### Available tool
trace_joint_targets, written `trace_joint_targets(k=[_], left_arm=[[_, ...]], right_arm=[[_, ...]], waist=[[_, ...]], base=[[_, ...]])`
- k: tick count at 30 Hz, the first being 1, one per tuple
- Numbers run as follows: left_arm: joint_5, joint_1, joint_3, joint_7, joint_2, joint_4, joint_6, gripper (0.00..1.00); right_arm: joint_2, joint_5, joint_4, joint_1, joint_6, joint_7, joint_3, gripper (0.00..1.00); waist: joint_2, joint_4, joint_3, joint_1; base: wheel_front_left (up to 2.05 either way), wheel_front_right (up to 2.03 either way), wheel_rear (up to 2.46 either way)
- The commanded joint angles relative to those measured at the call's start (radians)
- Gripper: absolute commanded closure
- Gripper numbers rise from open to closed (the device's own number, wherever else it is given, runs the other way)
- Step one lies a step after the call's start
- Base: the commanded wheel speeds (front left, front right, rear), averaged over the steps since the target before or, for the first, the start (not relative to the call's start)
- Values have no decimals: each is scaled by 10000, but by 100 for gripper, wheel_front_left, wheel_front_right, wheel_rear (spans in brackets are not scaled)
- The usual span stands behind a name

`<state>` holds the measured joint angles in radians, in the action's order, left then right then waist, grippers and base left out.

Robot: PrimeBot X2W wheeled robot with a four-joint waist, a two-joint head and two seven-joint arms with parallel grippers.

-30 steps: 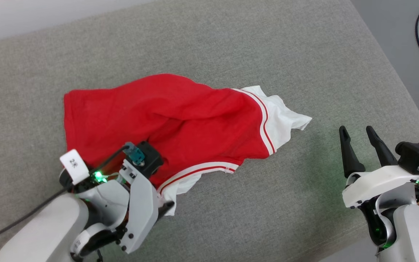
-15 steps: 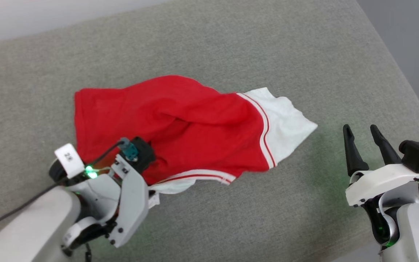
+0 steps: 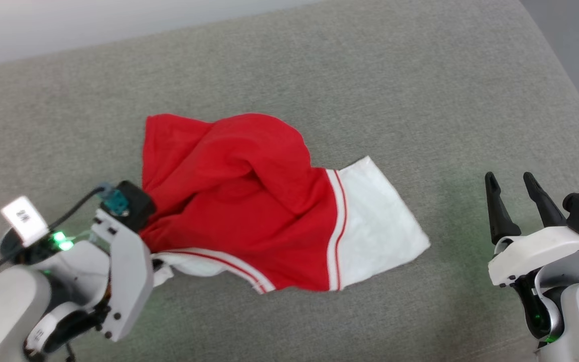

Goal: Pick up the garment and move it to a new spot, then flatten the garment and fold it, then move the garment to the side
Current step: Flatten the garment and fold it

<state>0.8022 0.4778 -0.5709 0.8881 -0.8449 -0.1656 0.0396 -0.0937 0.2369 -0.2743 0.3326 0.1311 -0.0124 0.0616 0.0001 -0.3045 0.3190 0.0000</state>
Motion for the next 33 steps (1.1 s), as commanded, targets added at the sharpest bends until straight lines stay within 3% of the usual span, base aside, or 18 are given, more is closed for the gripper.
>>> trace_joint_targets(k=[1, 5, 9, 10, 11, 12, 13, 14, 23, 33], left_arm=[[41, -172, 57, -20, -74, -27, -99, 100], [139, -561, 250, -126, -326, -152, -421, 100], [335, -824, 342, -418, -185, -26, -515, 100], [313, -854, 328, -470, -176, 35, -486, 91], [351, -870, 359, -568, -102, 93, -490, 66], [399, -875, 379, -668, -17, 142, -487, 51], [412, -846, 388, -753, 31, 186, -443, 12], [447, -805, 416, -840, 88, 225, -421, 0], [985, -754, 774, -979, 307, -170, -642, 0], [1336, -1437, 1177, -935, -117, -582, -1196, 0]], right_arm=[[-33, -54, 42, -182, -7, 15, 30, 0], [-78, -32, 106, -162, -7, 95, -16, 0], [-34, -78, 161, -122, -7, 190, -117, 0], [-29, -92, 173, -124, -7, 189, -133, 0], [-38, -95, 168, -121, -7, 206, -143, 0], [-49, -96, 164, -115, -7, 227, -162, 0], [-81, -80, 140, -98, -7, 246, -171, 0], [-121, -59, 112, -98, -7, 247, -175, 0], [-241, -117, 170, -428, -7, 373, -100, 0], [-266, -143, 470, -633, -7, 552, -64, 0]], waist=[[-1, 115, -58, 0], [-1, 277, -77, 0], [-1, 418, -94, 0], [-1, 447, -111, 0], [-1, 480, -130, 0], [-1, 507, -157, 0], [-1, 534, -194, 0], [-1, 567, -243, 0], [-1, 913, -741, 0], [-1, 1065, -794, 0]], base=[[0, 0, 0], [0, 0, 0], [0, 0, 0], [0, 0, 0], [0, 0, 0], [0, 0, 0], [0, 0, 0], [0, 0, 0], [0, 0, 0], [0, 0, 0]])
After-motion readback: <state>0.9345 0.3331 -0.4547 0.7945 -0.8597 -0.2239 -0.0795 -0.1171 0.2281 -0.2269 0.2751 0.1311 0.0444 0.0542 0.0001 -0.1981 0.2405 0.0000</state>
